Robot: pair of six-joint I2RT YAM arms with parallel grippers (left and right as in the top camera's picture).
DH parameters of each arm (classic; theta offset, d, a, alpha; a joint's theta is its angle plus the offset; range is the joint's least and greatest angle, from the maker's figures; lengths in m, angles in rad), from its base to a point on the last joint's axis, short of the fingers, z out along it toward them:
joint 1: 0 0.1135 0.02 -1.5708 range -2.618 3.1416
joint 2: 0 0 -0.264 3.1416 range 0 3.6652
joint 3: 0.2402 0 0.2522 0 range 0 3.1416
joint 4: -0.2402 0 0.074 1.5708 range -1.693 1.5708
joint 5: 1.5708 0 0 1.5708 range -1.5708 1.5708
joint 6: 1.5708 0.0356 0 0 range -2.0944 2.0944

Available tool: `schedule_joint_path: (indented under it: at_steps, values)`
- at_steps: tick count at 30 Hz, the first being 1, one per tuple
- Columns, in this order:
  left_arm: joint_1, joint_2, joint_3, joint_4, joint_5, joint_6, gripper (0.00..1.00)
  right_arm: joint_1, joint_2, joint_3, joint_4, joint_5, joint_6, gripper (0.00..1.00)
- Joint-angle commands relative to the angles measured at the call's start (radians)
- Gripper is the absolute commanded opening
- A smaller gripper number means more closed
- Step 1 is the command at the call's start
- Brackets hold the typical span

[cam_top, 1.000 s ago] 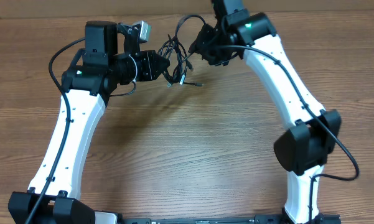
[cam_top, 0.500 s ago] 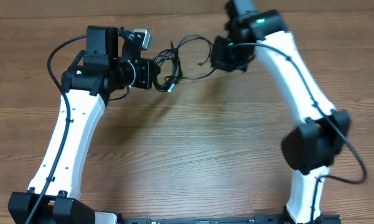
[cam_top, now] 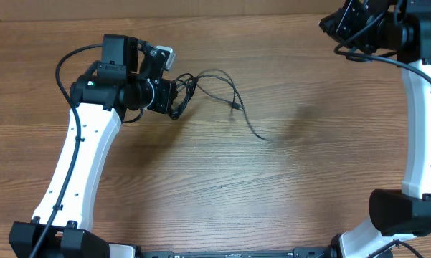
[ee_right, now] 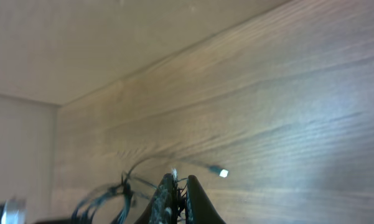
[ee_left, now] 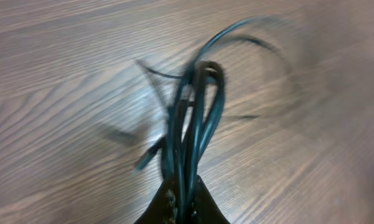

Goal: Untangle cables

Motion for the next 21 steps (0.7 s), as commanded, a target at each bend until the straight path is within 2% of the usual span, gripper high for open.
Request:
schedule_joint_path:
  at_steps: [1, 3, 4, 5, 6, 7, 8, 9, 11, 16, 21]
  values:
    - [-0.037, -0.027, 0.024, -0.002, 0.175, 0.122, 0.04, 0.025, 0.016, 0.006, 0.038, 0.003, -0.012, 0.04]
    - [-0.048, -0.027, 0.024, -0.003, 0.238, 0.145, 0.04, 0.03, 0.016, 0.006, 0.052, 0.003, -0.013, 0.04]
    - [-0.052, -0.027, 0.025, -0.003, 0.277, 0.157, 0.04, 0.032, 0.016, 0.006, 0.055, 0.003, -0.013, 0.07]
    - [-0.054, -0.027, 0.025, -0.003, 0.319, 0.169, 0.04, 0.033, 0.016, 0.006, 0.055, 0.003, -0.013, 0.18]
    - [-0.055, -0.027, 0.027, -0.001, 0.372, 0.172, 0.04, 0.033, 0.016, 0.006, 0.05, 0.003, -0.016, 0.39]
    - [-0.055, -0.027, 0.029, -0.001, 0.398, 0.172, 0.04, 0.033, 0.016, 0.006, 0.043, 0.003, -0.017, 0.51]
    - [-0.055, -0.027, 0.031, -0.002, 0.419, 0.172, 0.04, 0.033, 0.016, 0.006, 0.039, 0.002, -0.02, 0.57]
    - [-0.055, -0.027, 0.038, -0.001, 0.456, 0.172, 0.04, 0.033, 0.016, 0.006, 0.023, 0.002, -0.027, 0.69]
    - [-0.055, -0.027, 0.053, -0.002, 0.505, 0.172, 0.04, 0.033, 0.016, 0.006, 0.004, 0.002, -0.043, 0.73]
    - [-0.055, -0.027, 0.113, -0.002, 0.619, 0.172, 0.04, 0.033, 0.016, 0.006, -0.038, -0.051, -0.091, 0.75]
    - [-0.055, -0.027, 0.191, 0.003, 0.634, 0.098, 0.04, 0.036, 0.016, 0.006, -0.078, -0.122, -0.124, 0.75]
